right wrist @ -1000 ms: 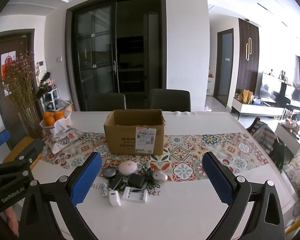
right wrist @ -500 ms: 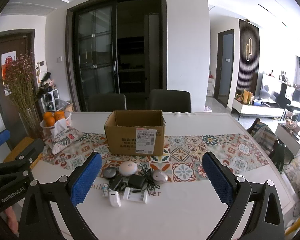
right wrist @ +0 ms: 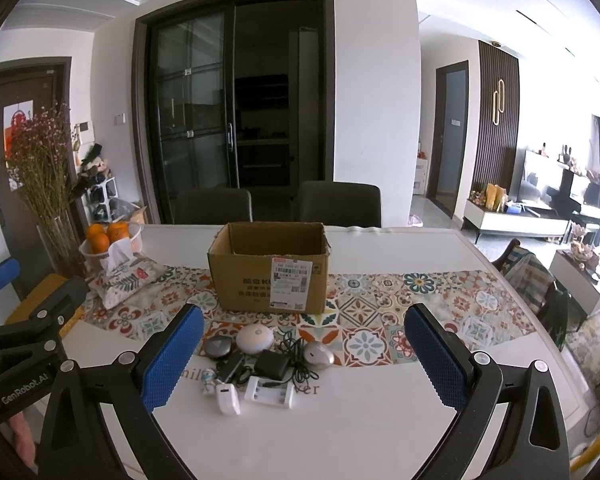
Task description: Organize rigid objects
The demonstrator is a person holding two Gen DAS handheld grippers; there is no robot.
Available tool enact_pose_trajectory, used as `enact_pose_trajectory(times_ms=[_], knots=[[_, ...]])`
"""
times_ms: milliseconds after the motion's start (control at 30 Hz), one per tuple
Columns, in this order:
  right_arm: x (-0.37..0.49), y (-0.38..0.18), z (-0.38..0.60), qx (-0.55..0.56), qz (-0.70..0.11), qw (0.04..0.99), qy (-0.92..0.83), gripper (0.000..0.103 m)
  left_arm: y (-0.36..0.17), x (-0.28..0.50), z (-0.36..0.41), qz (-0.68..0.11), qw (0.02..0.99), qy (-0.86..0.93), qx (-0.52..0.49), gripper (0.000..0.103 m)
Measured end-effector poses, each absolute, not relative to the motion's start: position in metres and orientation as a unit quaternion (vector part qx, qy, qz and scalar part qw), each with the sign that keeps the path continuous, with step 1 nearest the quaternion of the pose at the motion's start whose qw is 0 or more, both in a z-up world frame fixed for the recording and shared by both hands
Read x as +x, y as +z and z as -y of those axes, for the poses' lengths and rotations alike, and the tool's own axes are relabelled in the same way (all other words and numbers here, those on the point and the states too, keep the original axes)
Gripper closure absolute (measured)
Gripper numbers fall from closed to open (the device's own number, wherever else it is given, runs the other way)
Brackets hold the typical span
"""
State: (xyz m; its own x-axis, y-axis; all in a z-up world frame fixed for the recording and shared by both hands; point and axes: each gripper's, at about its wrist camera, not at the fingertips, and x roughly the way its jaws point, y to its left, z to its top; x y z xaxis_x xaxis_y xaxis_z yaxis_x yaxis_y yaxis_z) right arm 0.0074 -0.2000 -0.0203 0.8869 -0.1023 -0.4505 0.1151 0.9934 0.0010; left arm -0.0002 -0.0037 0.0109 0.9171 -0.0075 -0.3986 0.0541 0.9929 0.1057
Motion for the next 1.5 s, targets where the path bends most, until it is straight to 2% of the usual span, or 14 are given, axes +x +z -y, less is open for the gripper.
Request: enact_pose_trajectory(times_ms=[800,1367,1500], knots=[[0.021,-0.020,0.210,0.016,-0.243,0.968,-0.053,0.002,0.001,0.010,0.010,-0.220,0.973,-0.024,0.063,0.000],[0.058,-0.095,0.227,0.030,-0.335,0.940,-0.052,0.002,-0.068,0.058,0.036,-0.331,0.939,-0.049,0.083,0.000],[0.069,-0.113,0.233,0.034,-0.351,0.934,-0.059,0.002,-0.087,0.068,0.041,-0.351,0.932,-0.047,0.078,0.005]])
